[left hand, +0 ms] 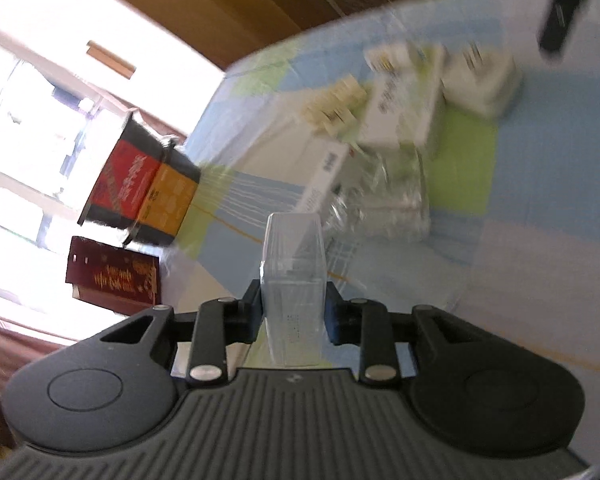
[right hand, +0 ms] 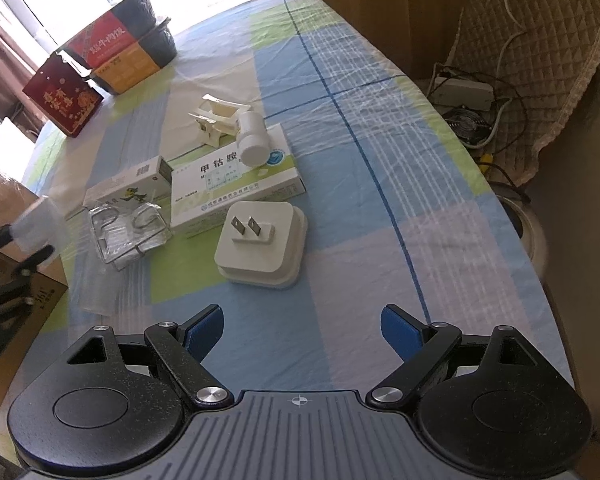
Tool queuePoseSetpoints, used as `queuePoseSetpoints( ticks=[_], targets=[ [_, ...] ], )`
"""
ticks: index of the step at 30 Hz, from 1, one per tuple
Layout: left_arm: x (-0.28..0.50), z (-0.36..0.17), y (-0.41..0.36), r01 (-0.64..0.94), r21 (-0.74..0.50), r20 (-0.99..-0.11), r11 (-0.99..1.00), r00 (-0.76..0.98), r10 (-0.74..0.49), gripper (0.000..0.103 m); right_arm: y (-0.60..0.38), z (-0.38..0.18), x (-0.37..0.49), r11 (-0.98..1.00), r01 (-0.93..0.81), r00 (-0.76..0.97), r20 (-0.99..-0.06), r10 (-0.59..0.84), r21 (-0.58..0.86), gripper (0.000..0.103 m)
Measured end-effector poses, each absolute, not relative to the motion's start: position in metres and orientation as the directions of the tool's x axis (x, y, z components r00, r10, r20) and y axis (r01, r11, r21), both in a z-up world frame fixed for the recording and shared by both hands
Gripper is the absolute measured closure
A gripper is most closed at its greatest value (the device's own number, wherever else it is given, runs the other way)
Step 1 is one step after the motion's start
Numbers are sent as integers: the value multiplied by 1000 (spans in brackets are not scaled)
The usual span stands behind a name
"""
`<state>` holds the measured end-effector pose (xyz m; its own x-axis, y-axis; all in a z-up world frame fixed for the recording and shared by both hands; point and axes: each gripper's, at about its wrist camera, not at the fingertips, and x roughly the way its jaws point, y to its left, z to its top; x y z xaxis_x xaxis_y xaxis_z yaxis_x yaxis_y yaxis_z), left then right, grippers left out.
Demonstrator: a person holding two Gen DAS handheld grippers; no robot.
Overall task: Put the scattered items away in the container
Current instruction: 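Grasp the clear plastic box with the left gripper while the right grasps the white plug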
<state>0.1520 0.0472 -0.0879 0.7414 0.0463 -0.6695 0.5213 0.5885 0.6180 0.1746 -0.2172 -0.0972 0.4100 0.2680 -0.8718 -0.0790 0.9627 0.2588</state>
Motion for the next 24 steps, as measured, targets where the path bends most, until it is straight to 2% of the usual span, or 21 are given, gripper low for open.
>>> queuePoseSetpoints(
  ticks=[8, 14, 19, 24],
  targets=[
    [139, -17, 93, 408, 307, -695, 860, 713, -90, 77, -198, -92, 186, 957, -177, 445, -848, 287, 230, 12],
    [131, 24, 147, 277, 80, -670, 957, 726, -154, 77, -181, -103, 209, 958, -192, 438, -855, 277, 212, 12],
    [121, 44, 187, 185, -36, -647, 982, 745, -164, 77, -166, -117, 228, 966, -174, 425, -870, 248, 191, 12],
    [111, 51, 217, 112, -80, -639, 990, 757, -137, 77, -151, -133, 243, 982, -157, 415, -895, 164, 107, 12]
  ],
)
